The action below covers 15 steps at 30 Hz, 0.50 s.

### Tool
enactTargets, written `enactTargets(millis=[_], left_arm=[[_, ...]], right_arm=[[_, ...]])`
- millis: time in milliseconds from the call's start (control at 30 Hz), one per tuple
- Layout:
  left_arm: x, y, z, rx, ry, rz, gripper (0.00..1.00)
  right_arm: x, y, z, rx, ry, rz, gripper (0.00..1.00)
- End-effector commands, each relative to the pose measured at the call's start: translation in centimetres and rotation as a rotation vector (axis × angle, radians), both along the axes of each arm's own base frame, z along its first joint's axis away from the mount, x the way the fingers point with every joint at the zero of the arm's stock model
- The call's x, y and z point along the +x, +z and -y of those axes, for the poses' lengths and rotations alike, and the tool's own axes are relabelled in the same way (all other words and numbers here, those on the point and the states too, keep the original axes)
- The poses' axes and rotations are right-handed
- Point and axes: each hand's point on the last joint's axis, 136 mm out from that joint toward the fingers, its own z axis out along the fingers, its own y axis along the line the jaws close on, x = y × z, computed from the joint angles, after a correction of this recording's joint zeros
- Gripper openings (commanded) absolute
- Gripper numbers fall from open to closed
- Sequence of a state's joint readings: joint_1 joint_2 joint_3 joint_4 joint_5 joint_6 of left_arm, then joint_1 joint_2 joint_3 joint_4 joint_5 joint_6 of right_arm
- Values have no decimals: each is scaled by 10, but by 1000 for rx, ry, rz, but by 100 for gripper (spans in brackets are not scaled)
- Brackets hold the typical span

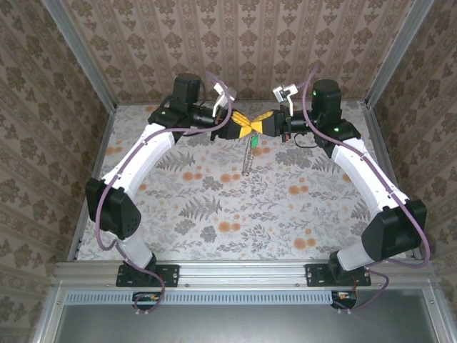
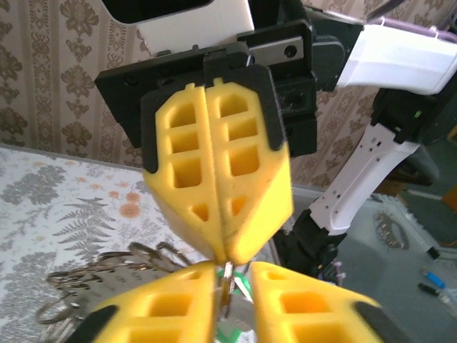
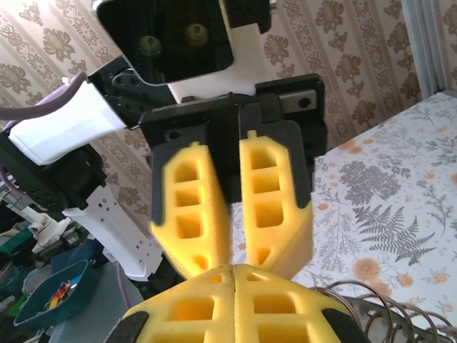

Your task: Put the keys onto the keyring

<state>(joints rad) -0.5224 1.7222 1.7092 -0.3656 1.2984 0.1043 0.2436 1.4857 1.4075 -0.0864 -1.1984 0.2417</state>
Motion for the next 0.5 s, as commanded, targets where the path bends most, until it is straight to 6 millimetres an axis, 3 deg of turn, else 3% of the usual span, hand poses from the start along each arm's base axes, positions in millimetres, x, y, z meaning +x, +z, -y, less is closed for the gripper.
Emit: enactTargets(millis=[0, 33, 133, 167, 200, 233, 467], left_arm=[[-7, 13, 4, -37, -45, 38, 5], [-7, 13, 5, -39, -45, 41, 0], [-4, 13, 8, -45, -29, 48, 0], [-2, 14, 8, -48, -15, 46, 0], [1, 15, 9, -55, -2, 50, 0], [2, 17, 9, -63, 5, 55, 0], [7, 29, 9, -96, 53, 52, 0]], right_arm=[[-6, 17, -4, 24, 33, 59, 0], [-6, 17, -3, 25, 33, 57, 0], [-4, 16, -2, 21, 7, 55, 4], [-3, 17, 1, 22, -17, 58, 20], [-2, 16, 4, 25, -37, 58, 30], [-1, 16, 6, 31, -57, 60, 34], [-6, 7, 23, 67, -170, 67, 38]])
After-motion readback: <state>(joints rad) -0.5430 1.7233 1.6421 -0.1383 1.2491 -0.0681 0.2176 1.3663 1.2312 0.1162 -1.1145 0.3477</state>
